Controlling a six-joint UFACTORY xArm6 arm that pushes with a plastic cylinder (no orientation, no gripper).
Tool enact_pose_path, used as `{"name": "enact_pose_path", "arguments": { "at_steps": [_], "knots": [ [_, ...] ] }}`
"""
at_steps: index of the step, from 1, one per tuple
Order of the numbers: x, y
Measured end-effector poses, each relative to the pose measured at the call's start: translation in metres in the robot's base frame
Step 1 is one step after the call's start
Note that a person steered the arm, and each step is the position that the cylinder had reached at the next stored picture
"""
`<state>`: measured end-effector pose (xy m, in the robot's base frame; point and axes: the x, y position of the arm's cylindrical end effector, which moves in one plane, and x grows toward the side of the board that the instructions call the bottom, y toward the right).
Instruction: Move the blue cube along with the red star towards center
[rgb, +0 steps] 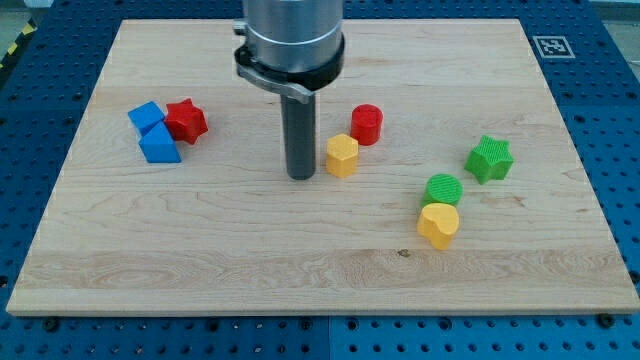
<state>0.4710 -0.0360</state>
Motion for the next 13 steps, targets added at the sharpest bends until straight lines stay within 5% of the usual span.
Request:
{"name": "enact_pose_path", "arguments": {
  "at_steps": [4,6,8,10,13],
  "knots": [
    [-0.022,-0.259],
    [-0.081,-0.245],
    [-0.074,-0.192],
    [-0.024,-0.182],
    [-0.094,-0.137]
  ]
}}
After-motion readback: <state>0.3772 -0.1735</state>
